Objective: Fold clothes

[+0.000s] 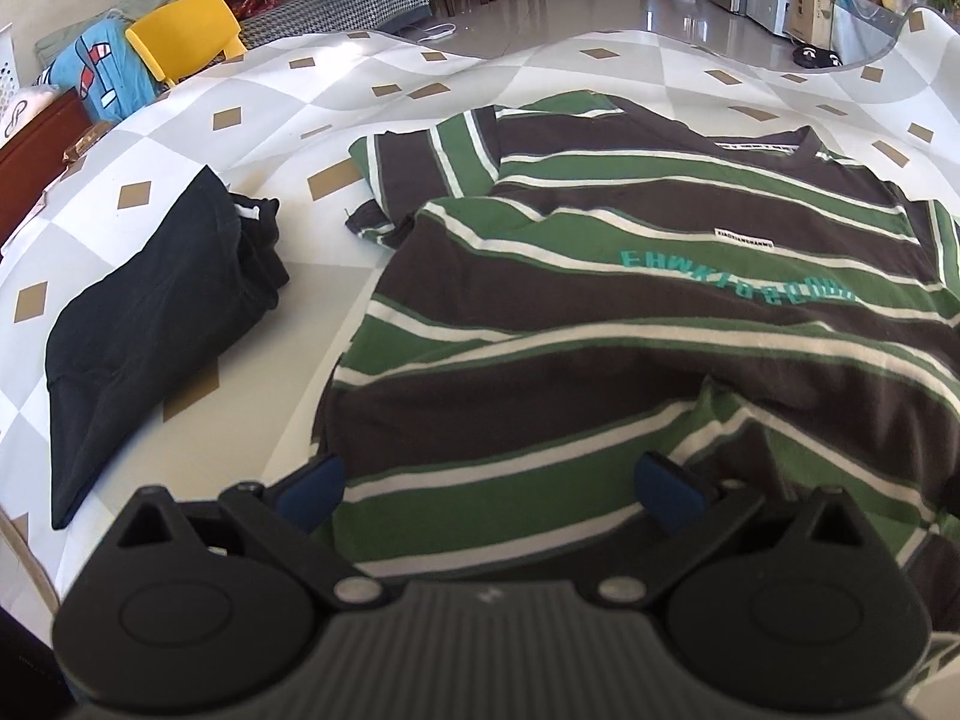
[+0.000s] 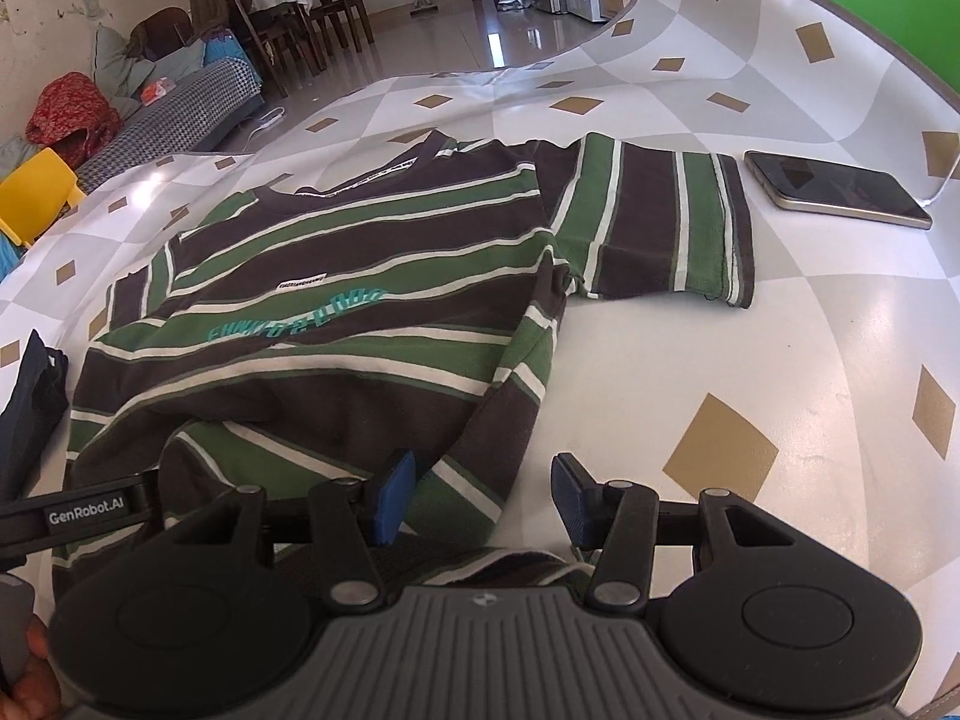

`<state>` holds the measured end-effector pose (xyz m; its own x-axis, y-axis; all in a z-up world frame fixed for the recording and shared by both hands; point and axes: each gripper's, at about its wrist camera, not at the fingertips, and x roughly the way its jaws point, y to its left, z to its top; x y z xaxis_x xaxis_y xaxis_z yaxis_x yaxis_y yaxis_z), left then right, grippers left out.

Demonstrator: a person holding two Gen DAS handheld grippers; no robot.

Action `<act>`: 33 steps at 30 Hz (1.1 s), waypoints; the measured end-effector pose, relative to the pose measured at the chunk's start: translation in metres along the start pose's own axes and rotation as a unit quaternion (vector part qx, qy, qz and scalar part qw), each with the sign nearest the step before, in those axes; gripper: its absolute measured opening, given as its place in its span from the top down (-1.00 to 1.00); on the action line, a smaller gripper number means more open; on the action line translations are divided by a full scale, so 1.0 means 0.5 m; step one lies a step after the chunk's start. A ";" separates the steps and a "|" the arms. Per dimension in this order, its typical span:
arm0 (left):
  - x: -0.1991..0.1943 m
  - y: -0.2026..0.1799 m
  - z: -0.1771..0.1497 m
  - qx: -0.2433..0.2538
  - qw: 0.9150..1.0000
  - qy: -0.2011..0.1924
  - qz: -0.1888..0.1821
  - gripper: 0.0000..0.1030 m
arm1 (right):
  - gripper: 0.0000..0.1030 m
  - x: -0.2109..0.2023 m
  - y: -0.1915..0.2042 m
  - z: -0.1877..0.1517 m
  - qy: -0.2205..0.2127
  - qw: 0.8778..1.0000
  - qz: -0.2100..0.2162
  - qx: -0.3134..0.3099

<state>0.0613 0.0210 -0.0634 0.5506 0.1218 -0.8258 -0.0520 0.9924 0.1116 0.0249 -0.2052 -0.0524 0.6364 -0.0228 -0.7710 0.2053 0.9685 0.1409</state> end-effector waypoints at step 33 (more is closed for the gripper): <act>0.015 0.023 0.000 -0.021 1.000 0.011 -0.021 -1.00 | 0.05 -0.010 -0.108 0.015 -0.004 0.981 -0.174 0.088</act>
<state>0.0646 0.0331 -0.0683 0.5353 0.0800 -0.8409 -0.0640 0.9965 0.0541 0.0161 -0.2591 -0.0517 0.5106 -0.3469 -0.7867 0.5355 0.8442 -0.0247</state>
